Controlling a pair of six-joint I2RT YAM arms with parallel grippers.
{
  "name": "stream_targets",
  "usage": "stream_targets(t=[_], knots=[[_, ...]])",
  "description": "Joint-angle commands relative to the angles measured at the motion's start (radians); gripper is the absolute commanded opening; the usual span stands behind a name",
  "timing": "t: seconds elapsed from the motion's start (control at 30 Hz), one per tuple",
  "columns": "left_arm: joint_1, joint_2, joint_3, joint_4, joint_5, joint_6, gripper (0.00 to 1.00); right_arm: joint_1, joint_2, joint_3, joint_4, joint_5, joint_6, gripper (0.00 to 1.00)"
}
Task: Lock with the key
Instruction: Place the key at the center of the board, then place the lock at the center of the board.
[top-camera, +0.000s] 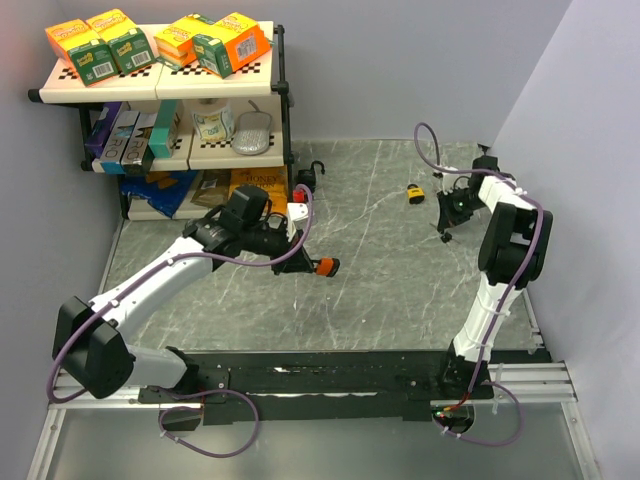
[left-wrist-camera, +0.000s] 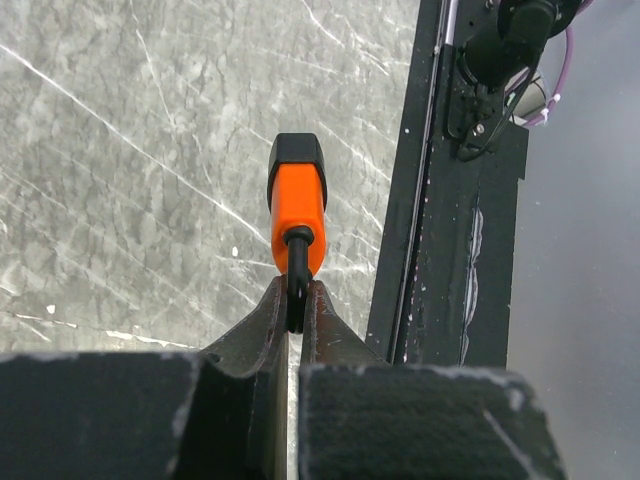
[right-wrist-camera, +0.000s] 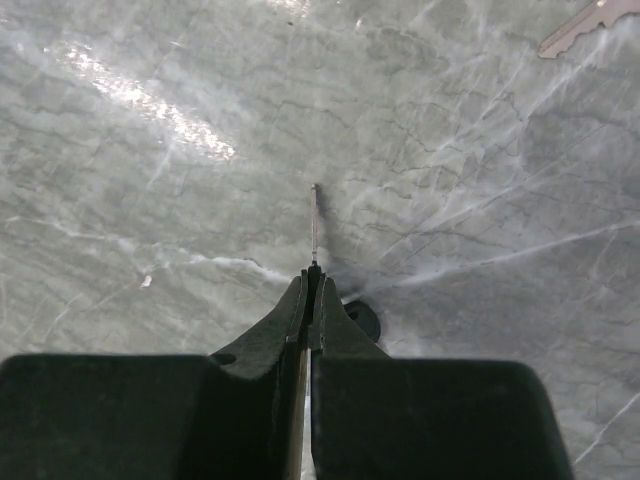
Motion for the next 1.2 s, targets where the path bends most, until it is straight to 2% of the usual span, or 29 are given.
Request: stream_targets(t=[0.0, 0.13, 0.17, 0.23, 0.27, 0.37, 0.43, 0.53, 0.63, 0.67, 0.73, 0.8, 0.83, 0.9, 0.93, 1.0, 1.03, 1.13, 1.17], knots=[[0.007, 0.002, 0.023, 0.029, 0.043, 0.024, 0.01, -0.007, 0.013, 0.053, 0.056, 0.061, 0.008, 0.00], [0.009, 0.011, 0.029, 0.032, 0.050, 0.023, 0.01, -0.007, 0.017, 0.053, 0.081, 0.101, 0.038, 0.02], [0.009, 0.013, 0.029, 0.035, 0.051, 0.021, 0.01, -0.008, 0.019, 0.062, 0.079, 0.091, 0.041, 0.15], [0.010, 0.014, 0.027, 0.038, 0.051, 0.016, 0.01, -0.007, 0.017, 0.070, 0.059, 0.075, 0.054, 0.32], [0.009, 0.016, 0.026, 0.041, 0.054, 0.015, 0.01, -0.007, 0.014, 0.076, 0.058, 0.059, 0.058, 0.51], [0.009, 0.027, 0.029, 0.046, 0.059, -0.006, 0.01, -0.010, -0.041, 0.070, 0.061, 0.026, 0.061, 0.72], [0.009, 0.036, 0.034, 0.055, 0.066, -0.025, 0.01, -0.014, -0.076, 0.070, 0.055, -0.011, 0.038, 0.79], [0.010, 0.065, 0.050, 0.079, 0.080, -0.095, 0.01, -0.025, -0.164, 0.050, 0.039, -0.112, -0.006, 0.80], [0.009, 0.134, 0.109, 0.044, 0.131, -0.171, 0.01, -0.028, -0.329, -0.073, 0.079, -0.300, -0.032, 0.80], [0.009, 0.157, 0.144, 0.030, 0.149, -0.244, 0.01, -0.022, -0.425, -0.107, 0.093, -0.337, -0.044, 0.80], [0.004, 0.211, 0.170, 0.010, 0.178, -0.290, 0.01, 0.011, -0.518, -0.192, 0.090, -0.434, -0.055, 0.80], [-0.002, 0.234, 0.187, 0.042, 0.166, -0.388, 0.01, 0.057, -0.659, -0.264, 0.093, -0.463, -0.058, 0.80], [-0.003, 0.234, 0.187, 0.055, 0.168, -0.417, 0.01, 0.114, -0.764, -0.352, 0.104, -0.474, -0.060, 0.81], [-0.014, 0.232, 0.178, 0.082, 0.162, -0.485, 0.01, 0.189, -0.878, -0.456, 0.180, -0.462, -0.031, 0.83], [-0.017, 0.232, 0.176, 0.092, 0.151, -0.514, 0.01, 0.278, -0.979, -0.549, 0.226, -0.430, -0.005, 0.86], [-0.028, 0.228, 0.164, 0.098, 0.133, -0.543, 0.01, 0.355, -1.070, -0.626, 0.321, -0.400, 0.063, 0.93], [-0.028, 0.225, 0.158, 0.110, 0.137, -0.566, 0.01, 0.431, -1.139, -0.679, 0.341, -0.387, 0.081, 0.98], [-0.039, 0.220, 0.133, 0.141, 0.160, -0.602, 0.01, 0.551, -1.234, -0.755, 0.402, -0.290, 0.081, 1.00], [-0.045, 0.220, 0.127, 0.151, 0.166, -0.603, 0.01, 0.637, -1.244, -0.770, 0.412, -0.222, 0.054, 1.00]])
